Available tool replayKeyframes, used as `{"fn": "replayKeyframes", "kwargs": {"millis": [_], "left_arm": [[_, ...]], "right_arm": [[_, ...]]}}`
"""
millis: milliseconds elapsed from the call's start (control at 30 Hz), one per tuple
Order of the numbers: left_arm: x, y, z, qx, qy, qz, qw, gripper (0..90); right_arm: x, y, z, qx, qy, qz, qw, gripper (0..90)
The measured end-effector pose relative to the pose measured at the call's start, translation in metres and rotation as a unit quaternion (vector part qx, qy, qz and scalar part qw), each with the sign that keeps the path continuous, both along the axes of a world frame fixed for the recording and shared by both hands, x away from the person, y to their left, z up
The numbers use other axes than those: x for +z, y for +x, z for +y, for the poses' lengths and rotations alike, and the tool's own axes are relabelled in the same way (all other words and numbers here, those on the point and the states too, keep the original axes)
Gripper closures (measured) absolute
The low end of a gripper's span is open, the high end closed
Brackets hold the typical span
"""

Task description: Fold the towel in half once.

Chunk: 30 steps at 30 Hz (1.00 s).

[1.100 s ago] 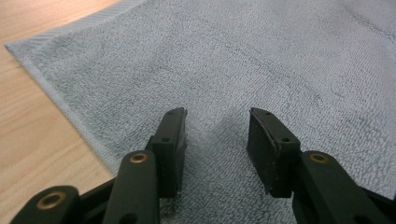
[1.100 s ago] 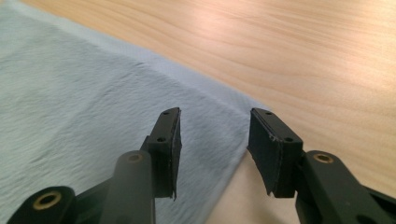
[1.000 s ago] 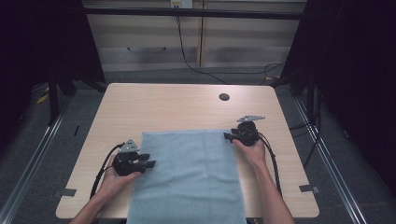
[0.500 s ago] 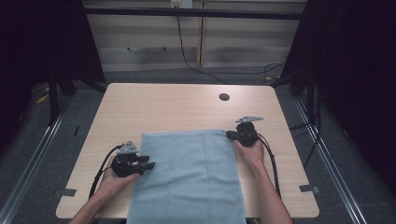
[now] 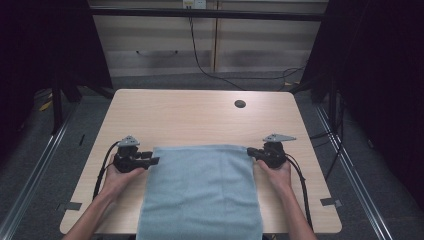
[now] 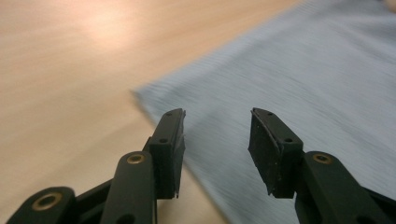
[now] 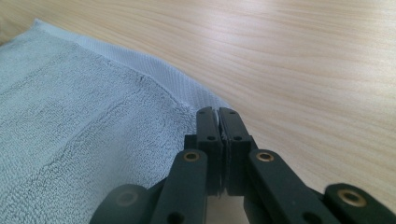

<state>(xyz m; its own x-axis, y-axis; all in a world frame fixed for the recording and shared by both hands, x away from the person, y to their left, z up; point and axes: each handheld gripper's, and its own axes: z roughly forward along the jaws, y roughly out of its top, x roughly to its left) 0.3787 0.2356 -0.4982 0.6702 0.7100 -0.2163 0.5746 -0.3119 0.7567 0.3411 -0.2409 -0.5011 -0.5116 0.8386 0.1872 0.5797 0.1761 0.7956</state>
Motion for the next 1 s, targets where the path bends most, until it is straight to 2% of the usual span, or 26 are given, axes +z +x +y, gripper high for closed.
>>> {"fn": "replayKeyframes", "kwargs": {"millis": [33,67,133,167,233,300,333,400,533,600,700,733,800,833,933,1000], "left_arm": [[-0.002,0.005,0.001,0.011,0.0,-0.009,0.9999,54.0],[-0.004,0.01,0.0,0.017,-0.004,-0.003,0.9998,53.6],[-0.006,0.016,-0.002,0.027,0.002,-0.007,0.9996,51.5],[-0.008,0.018,-0.003,0.027,-0.003,-0.009,0.9996,51.0],[-0.012,0.021,-0.006,0.02,0.013,-0.002,0.9997,49.7],[-0.013,0.02,-0.01,0.022,0.018,-0.014,0.9995,48.2],[-0.013,0.021,-0.012,0.018,0.02,-0.015,0.9995,46.8],[-0.012,0.019,-0.015,0.014,0.039,-0.026,0.9988,45.8],[-0.012,0.019,-0.017,0.002,0.043,-0.031,0.9986,43.9],[-0.012,0.017,-0.018,-0.005,0.06,-0.04,0.9973,47.6],[-0.011,0.015,-0.019,-0.016,0.068,-0.05,0.9963,55.6],[-0.011,0.014,-0.019,-0.016,0.065,-0.046,0.9967,58.6],[-0.011,0.01,-0.021,-0.029,0.071,-0.055,0.9955,65.9],[-0.012,0.009,-0.023,-0.03,0.067,-0.055,0.9957,71.7],[-0.011,0.01,-0.022,-0.035,0.063,-0.049,0.9962,76.4],[-0.012,0.01,-0.022,-0.031,0.053,-0.039,0.9974,78.7]], "right_arm": [[-0.001,0.0,0.0,0.002,0.002,-0.002,1.0,88.1],[-0.002,-0.001,0.0,0.001,0.003,-0.001,1.0,88.1],[-0.004,-0.001,0.001,0.001,0.0,0.003,1.0,88.1],[-0.005,-0.001,0.001,0.001,-0.002,0.004,1.0,88.1],[-0.007,0.001,0.001,0.0,-0.003,0.005,1.0,87.9],[-0.008,0.002,0.001,-0.001,-0.003,0.005,1.0,87.3],[-0.008,0.002,0.001,-0.003,-0.006,0.007,1.0,85.2],[-0.007,0.004,0.002,-0.002,-0.012,0.005,0.9999,78.2],[-0.005,0.011,0.004,-0.008,-0.021,0.002,0.9998,61.1],[-0.005,0.016,0.006,-0.009,-0.021,0.006,0.9997,54.7],[-0.009,0.024,0.01,-0.011,-0.039,0.015,0.999,51.0],[-0.011,0.026,0.01,-0.013,-0.044,0.015,0.9988,49.5],[-0.012,0.028,0.011,-0.017,-0.043,0.016,0.9988,48.1],[-0.012,0.029,0.011,-0.016,-0.046,0.016,0.9987,48.1],[-0.012,0.029,0.012,-0.013,-0.053,0.015,0.9984,48.7],[-0.011,0.027,0.015,-0.006,-0.068,0.009,0.9976,54.0]]}}
